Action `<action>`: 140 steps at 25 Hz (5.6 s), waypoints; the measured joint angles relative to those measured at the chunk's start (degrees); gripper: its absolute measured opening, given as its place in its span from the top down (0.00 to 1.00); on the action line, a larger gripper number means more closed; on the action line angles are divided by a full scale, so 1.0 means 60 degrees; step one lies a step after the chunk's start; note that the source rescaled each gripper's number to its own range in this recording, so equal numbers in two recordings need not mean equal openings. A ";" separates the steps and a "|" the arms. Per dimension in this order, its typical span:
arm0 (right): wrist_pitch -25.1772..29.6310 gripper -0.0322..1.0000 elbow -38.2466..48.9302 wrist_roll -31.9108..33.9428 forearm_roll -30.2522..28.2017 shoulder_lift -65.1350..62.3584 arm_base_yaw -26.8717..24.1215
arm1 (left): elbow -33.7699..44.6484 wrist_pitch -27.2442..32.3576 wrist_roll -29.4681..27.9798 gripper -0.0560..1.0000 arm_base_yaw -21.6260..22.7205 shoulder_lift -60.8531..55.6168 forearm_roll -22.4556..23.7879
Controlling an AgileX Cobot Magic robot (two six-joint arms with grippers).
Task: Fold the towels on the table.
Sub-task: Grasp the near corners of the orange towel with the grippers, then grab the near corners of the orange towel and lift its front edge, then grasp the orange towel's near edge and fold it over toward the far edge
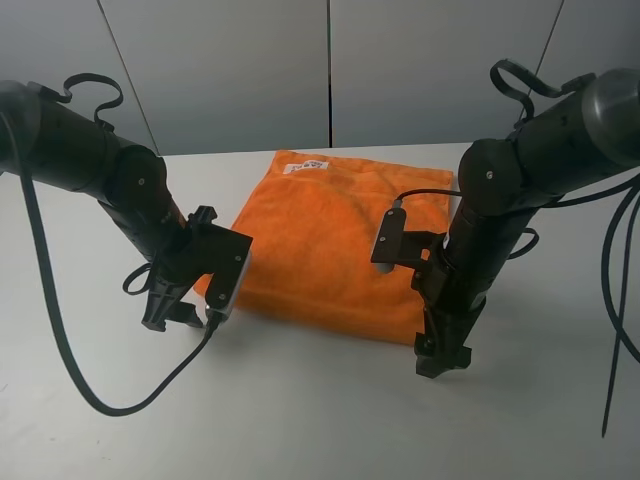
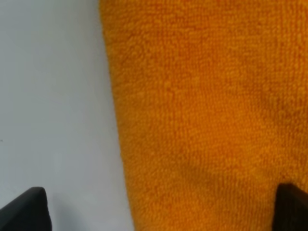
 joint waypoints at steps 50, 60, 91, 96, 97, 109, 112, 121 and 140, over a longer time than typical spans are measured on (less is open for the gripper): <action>0.2028 0.97 0.0000 0.0371 0.0240 -0.1326 0.0022 | 0.0167 0.3328 -0.4318 0.94 -0.0021 -0.1600 -0.0604; 0.2109 0.97 0.0017 0.0770 0.0240 -0.2671 0.0042 | 0.0167 0.5458 -0.5217 0.94 -0.0021 -0.1878 -0.1492; -0.0148 0.97 -0.1686 0.4034 -0.5318 -0.2670 0.0042 | -0.0219 0.0408 -0.7585 0.95 -0.0021 -0.2648 0.2425; -0.0440 0.97 -0.1726 0.4268 -0.5820 -0.2013 0.0042 | -0.0431 0.0247 -0.7748 0.95 -0.0021 -0.2262 0.2850; -0.0515 0.97 -0.1742 0.4299 -0.5854 -0.1936 0.0042 | -0.0477 0.0239 -0.7816 0.95 -0.0021 -0.2186 0.2971; -0.1163 0.97 -0.1945 0.5368 -0.7260 -0.1176 0.0042 | -0.0511 -0.0613 -1.0422 0.95 -0.0021 -0.1751 0.6092; -0.1295 0.97 -0.1945 0.5784 -0.7679 -0.1155 0.0007 | -0.0532 -0.0785 -1.1114 0.95 -0.0021 -0.1734 0.6909; -0.1910 0.97 -0.1963 0.6301 -0.7828 -0.1155 -0.0427 | -0.0587 -0.1109 -1.4038 0.95 -0.0043 -0.1278 0.9970; -0.2917 0.97 -0.1963 0.7719 -0.9342 0.0231 -0.0681 | -0.1782 -0.0995 -1.4713 0.95 -0.0043 0.0368 1.0982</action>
